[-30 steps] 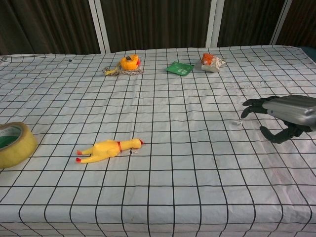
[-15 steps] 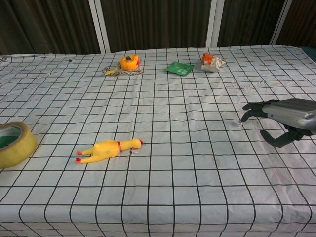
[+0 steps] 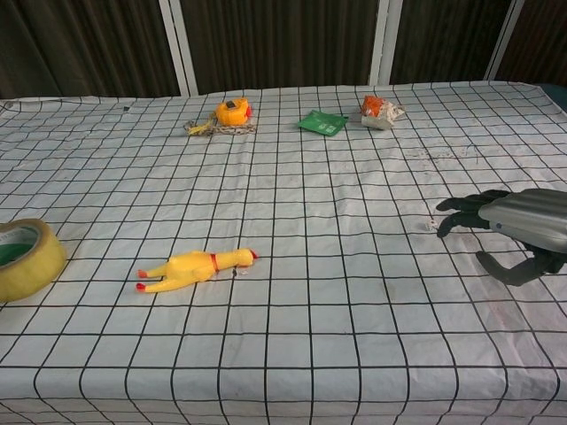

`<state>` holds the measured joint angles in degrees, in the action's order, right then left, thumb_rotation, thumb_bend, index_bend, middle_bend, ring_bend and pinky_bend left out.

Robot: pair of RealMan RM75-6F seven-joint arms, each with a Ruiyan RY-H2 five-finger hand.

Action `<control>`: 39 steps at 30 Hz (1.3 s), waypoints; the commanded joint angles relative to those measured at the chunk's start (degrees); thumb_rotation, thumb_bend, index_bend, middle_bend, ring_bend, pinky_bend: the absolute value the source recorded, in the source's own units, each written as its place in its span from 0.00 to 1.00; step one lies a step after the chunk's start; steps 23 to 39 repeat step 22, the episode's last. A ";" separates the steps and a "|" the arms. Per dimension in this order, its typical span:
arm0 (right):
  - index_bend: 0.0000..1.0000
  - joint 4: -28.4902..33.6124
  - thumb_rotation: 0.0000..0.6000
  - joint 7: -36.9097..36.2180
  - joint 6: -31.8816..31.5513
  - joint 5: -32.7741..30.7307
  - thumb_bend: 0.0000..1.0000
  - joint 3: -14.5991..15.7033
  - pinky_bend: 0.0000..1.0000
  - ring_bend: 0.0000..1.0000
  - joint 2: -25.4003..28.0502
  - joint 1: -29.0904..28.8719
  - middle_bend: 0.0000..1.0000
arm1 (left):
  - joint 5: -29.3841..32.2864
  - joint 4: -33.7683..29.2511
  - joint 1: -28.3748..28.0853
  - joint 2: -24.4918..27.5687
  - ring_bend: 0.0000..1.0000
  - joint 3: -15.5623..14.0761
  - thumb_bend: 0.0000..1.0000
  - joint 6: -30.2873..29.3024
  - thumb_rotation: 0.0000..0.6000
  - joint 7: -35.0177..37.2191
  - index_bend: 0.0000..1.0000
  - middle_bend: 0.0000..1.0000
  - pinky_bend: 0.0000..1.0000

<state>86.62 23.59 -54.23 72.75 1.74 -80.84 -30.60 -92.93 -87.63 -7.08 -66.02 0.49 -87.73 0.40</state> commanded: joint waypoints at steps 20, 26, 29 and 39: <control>0.00 5.67 0.84 -10.23 -44.68 21.78 0.64 6.51 0.00 0.00 14.28 26.82 0.00 | -0.32 0.17 0.33 -0.47 0.00 -0.16 0.43 -0.53 1.00 -1.05 0.00 0.00 0.00; 0.00 5.80 0.84 -10.47 -43.42 21.80 0.64 6.25 0.00 0.00 14.37 26.71 0.00 | -0.35 0.19 0.54 -0.40 0.00 -0.19 0.43 -0.88 1.00 -1.03 0.00 0.00 0.00; 0.00 5.80 0.84 -10.47 -43.42 21.80 0.64 6.25 0.00 0.00 14.37 26.71 0.00 | -0.35 0.19 0.54 -0.40 0.00 -0.19 0.43 -0.88 1.00 -1.03 0.00 0.00 0.00; 0.00 5.80 0.84 -10.47 -43.42 21.80 0.64 6.25 0.00 0.00 14.37 26.71 0.00 | -0.35 0.19 0.54 -0.40 0.00 -0.19 0.43 -0.88 1.00 -1.03 0.00 0.00 0.00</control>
